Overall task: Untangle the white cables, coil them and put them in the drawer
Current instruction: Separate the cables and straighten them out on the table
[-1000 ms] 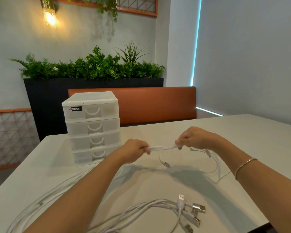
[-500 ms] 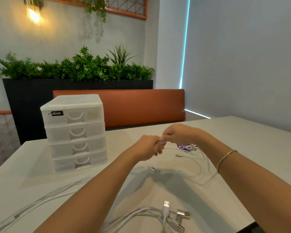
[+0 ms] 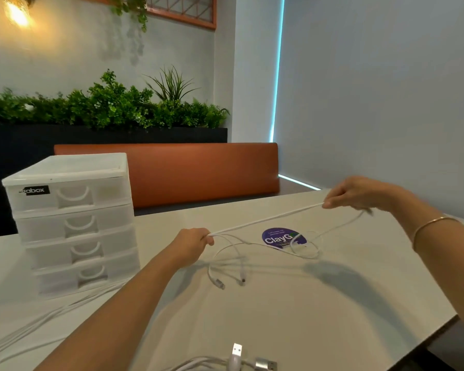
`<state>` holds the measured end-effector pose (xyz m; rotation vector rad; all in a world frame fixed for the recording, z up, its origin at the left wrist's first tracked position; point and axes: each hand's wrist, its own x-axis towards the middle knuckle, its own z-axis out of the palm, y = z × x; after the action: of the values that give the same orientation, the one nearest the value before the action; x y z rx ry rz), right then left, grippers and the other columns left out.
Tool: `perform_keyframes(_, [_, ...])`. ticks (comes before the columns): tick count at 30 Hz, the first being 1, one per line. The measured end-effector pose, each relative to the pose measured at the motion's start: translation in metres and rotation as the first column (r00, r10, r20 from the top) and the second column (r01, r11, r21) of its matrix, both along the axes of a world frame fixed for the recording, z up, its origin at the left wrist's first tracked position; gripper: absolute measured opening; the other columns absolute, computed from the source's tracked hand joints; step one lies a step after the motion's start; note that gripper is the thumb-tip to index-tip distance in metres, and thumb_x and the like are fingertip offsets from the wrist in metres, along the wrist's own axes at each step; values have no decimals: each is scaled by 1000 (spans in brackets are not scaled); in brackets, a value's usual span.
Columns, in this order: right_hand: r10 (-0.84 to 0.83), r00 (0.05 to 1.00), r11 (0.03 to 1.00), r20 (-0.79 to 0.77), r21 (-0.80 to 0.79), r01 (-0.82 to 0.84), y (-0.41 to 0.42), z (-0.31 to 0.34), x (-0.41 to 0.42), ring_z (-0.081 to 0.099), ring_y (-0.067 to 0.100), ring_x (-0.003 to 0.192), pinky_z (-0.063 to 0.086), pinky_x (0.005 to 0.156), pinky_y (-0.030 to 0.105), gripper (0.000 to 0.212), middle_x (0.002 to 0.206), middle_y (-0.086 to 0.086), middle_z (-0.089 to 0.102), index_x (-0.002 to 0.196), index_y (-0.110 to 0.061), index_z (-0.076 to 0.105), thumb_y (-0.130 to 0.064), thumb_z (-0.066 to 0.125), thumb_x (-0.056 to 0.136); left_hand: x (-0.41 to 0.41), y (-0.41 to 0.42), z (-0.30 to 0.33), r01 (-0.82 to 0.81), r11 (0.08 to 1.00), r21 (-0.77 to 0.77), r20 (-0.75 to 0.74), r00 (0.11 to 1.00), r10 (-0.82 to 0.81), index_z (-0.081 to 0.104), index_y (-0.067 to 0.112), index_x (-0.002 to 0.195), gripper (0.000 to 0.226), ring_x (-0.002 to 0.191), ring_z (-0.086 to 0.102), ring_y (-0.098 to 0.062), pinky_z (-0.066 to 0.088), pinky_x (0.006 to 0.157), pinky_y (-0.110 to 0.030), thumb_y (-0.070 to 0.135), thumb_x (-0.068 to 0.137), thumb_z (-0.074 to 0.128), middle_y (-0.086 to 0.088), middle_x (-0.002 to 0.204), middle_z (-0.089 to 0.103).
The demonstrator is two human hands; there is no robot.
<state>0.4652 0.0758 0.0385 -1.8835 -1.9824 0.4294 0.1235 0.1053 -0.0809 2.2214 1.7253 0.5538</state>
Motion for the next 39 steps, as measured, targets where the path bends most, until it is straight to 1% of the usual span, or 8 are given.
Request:
perform_keyframes(5, [-145, 983, 969, 112, 214, 119, 12, 14, 20, 54, 18, 79, 40, 60, 22, 15, 79, 6, 65, 80, -18, 72, -33, 74, 77, 13, 7, 2, -7, 1000, 0, -2, 1000, 7, 62, 14, 110, 34, 82, 48, -17, 35, 69, -22, 22, 103, 30, -8, 100, 60])
perform_keyframes(11, [-392, 835, 895, 387, 369, 249, 12, 53, 32, 56, 22, 91, 44, 80, 31, 41, 82, -2, 65, 70, -28, 67, -66, 74, 58, 14, 13, 10, -80, 996, 36, -36, 996, 81, 62, 13, 112, 35, 89, 50, -21, 36, 72, -23, 15, 102, 28, -11, 112, 62])
perform_keyframes(14, [-426, 736, 899, 525, 338, 279, 13, 54, 30, 56, 24, 94, 40, 76, 29, 35, 89, 0, 65, 83, -27, 68, -58, 73, 67, 18, 15, 13, -91, 996, 16, -83, 992, 92, 60, 11, 115, 33, 94, 53, -23, 37, 74, -24, 13, 101, 29, -11, 114, 61])
perform_keyframes(22, [-67, 998, 988, 14, 139, 64, 20, 27, -4, 55, 20, 91, 43, 84, 30, 15, 86, 2, 64, 91, -14, 72, -27, 66, 86, 12, 16, -1, -89, 995, -39, -352, 934, 69, 55, 2, 115, 30, 96, 51, -23, 38, 80, -29, 16, 101, 33, -14, 120, 59])
perform_keyframes(27, [33, 978, 978, 206, 197, -74, 25, 26, -39, 53, 16, 86, 40, 68, 24, 24, 89, -1, 64, 99, -15, 73, -32, 58, 90, 23, 13, 7, -30, 983, -184, -403, 914, -48, 41, 9, 135, 42, 125, 43, -26, 36, 98, -32, 25, 97, 44, -11, 139, 43])
perform_keyframes(30, [106, 961, 958, 256, 234, -168, 24, 24, -61, 50, 12, 82, 33, 58, 14, 23, 86, -3, 61, 100, -16, 72, -31, 58, 91, 45, 9, 29, 95, 995, -38, -205, 974, -101, 31, 16, 145, 57, 135, 33, -23, 28, 110, -33, 23, 93, 53, -6, 150, 32])
perform_keyframes(33, [174, 945, 944, 278, 225, -241, 24, 22, -78, 50, 11, 84, 34, 61, 15, 24, 89, -5, 59, 101, -14, 71, -30, 58, 91, 82, 0, 60, 175, 970, 167, 163, 966, -203, 37, 21, 142, 52, 125, 46, -19, 36, 100, -30, 29, 93, 54, -2, 143, 43])
perform_keyframes(39, [226, 927, 949, 298, 149, -279, 25, 19, -82, 51, 9, 75, 34, 58, 14, 19, 82, -5, 61, 97, -13, 71, -27, 63, 88, 121, 3, 79, 154, 970, 189, 307, 929, -207, 68, 14, 107, 25, 82, 55, -12, 44, 72, -24, 29, 95, 52, -1, 93, 65])
